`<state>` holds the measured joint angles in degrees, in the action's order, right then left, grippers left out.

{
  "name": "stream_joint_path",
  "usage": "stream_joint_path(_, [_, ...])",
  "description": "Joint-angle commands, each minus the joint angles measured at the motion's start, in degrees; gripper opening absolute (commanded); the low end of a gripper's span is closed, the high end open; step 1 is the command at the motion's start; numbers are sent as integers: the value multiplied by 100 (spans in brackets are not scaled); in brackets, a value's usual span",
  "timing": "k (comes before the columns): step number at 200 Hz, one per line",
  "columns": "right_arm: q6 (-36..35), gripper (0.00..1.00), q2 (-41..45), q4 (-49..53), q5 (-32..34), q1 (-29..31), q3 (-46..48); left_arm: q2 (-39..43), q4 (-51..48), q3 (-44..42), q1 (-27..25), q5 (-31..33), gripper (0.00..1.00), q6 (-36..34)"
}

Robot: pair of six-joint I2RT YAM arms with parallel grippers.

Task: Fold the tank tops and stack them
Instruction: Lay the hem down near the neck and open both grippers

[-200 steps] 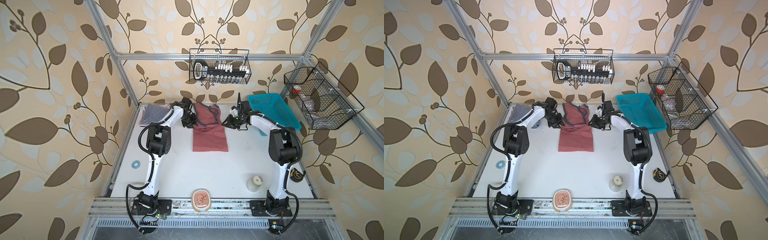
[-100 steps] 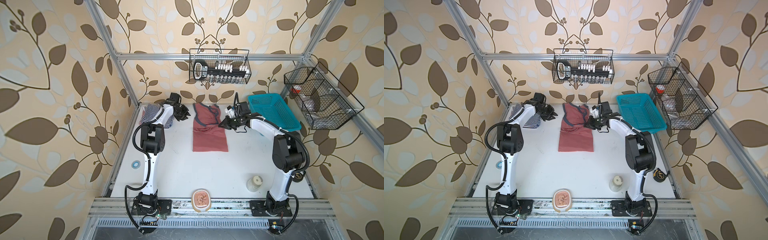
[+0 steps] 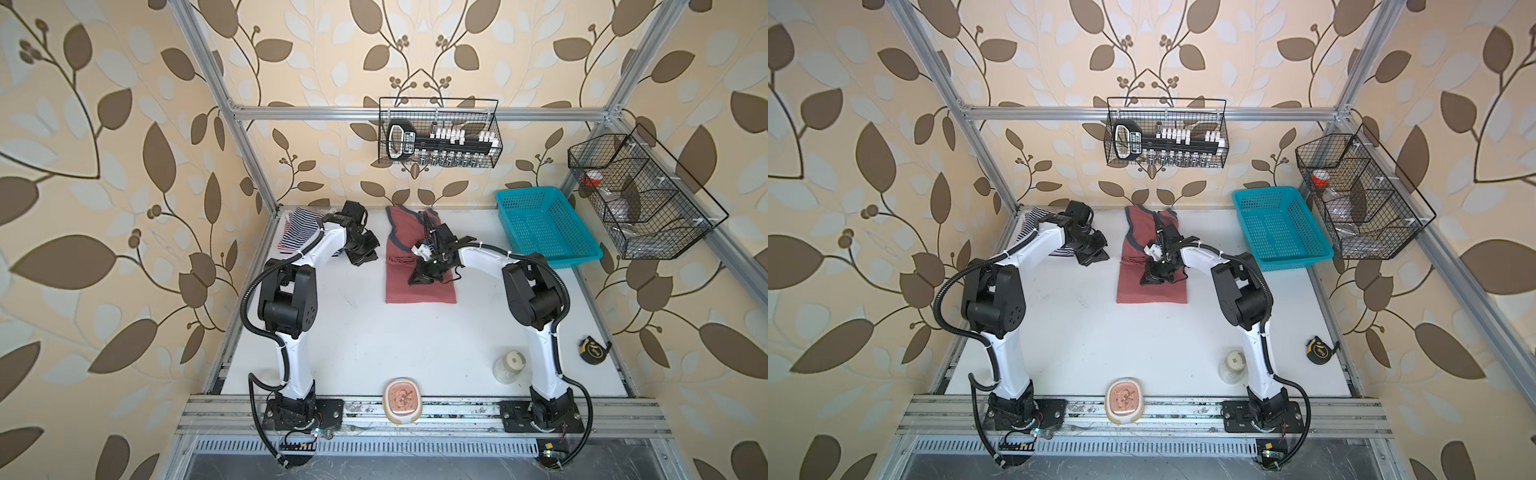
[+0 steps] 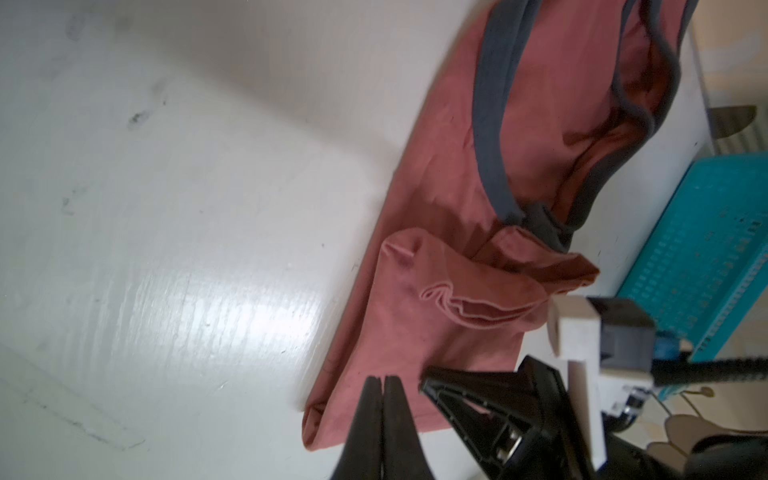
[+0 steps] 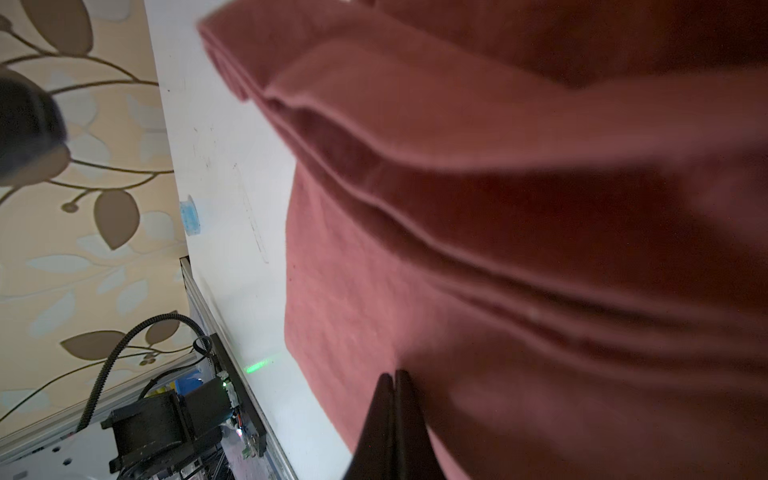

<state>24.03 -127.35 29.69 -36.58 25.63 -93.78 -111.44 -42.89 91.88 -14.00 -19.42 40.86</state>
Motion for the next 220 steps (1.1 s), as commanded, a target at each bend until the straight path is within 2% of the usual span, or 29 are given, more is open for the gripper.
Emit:
stream_joint_path(1, [43, 0, -247, -50, 38, -113, -417, 367, -372, -261, -191, 357, 5, -335])
stream_joint_path(26, [257, 0, -402, -327, 59, -270, -665, 542, -612, -536, -424, 625, 5, -490])
stream_joint_path(58, [390, 0, -801, -372, 209, -451, -1252, 739, -602, -1015, -623, 650, 5, -457])
stream_joint_path(79, [704, 0, -1061, -761, 184, -588, -1524, 862, -580, -1257, -755, 664, 5, -413])
stream_joint_path(103, [979, 0, -1312, -1004, 108, -677, -1829, 953, -588, -1344, -888, 674, 5, -365])
stream_joint_path(128, [963, 0, -1287, -938, 40, -725, -1983, 1000, -617, -1329, -973, 719, 8, -381])
stream_joint_path(154, [623, 0, -515, -824, 187, -819, -1295, 1025, -641, -1345, -975, 738, 22, -446])
stream_joint_path(169, [378, 9, 203, -757, 342, -886, -571, 1002, -600, -1356, -974, 725, 27, -506])
stream_joint_path(195, [-228, 29, 1383, -181, 1065, -910, 593, 879, -424, -1376, -973, 618, 34, -527])
stream_joint_path(220, [-471, 37, 2095, 278, 1575, -935, 1597, 740, -88, -1473, -974, 428, 36, -487])
